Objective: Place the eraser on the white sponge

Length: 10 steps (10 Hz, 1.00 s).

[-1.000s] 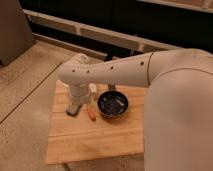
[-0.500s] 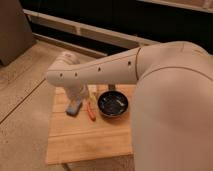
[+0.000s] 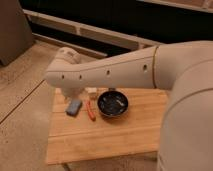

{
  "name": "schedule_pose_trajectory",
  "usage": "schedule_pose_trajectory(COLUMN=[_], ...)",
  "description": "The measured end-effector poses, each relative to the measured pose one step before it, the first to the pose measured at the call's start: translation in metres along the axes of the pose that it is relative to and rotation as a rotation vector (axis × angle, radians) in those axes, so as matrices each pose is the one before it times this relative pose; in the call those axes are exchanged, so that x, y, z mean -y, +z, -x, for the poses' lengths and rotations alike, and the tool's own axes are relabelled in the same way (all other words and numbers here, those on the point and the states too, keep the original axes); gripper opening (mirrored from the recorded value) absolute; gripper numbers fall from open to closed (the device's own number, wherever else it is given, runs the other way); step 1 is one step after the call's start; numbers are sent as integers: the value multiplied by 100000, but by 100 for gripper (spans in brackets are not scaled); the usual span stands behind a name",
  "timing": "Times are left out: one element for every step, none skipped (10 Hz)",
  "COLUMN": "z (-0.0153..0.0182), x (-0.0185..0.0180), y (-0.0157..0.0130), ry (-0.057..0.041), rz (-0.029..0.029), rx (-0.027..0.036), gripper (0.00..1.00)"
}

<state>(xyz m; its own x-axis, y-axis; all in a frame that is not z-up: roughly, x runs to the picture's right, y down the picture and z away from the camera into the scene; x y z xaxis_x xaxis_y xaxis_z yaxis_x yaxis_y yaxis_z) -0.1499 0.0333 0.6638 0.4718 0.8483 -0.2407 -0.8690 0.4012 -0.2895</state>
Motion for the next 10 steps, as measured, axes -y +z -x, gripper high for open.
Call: schedule_pose_trajectory(z=[13,103,189,108,38,-220,-217,-23,247,567], x=[-910,-703,-746,-300,-254,207,821,1751,2516,3399], y=[-520,-431,-474,-149,-95,238,338,551,505,657], ry=[-6534,-5217,-5335,-1906,-1381,-663,725,1975,3249,5458], rz=[4741,3509,3243,1096,660,-896,-2197,-3979,-5023,-6349], rx=[3454,3162,3423,1234,757,-1033,-1861,-2748,-2391,-2124], gripper=[65,65,65,65,65,65,65,65,65,65])
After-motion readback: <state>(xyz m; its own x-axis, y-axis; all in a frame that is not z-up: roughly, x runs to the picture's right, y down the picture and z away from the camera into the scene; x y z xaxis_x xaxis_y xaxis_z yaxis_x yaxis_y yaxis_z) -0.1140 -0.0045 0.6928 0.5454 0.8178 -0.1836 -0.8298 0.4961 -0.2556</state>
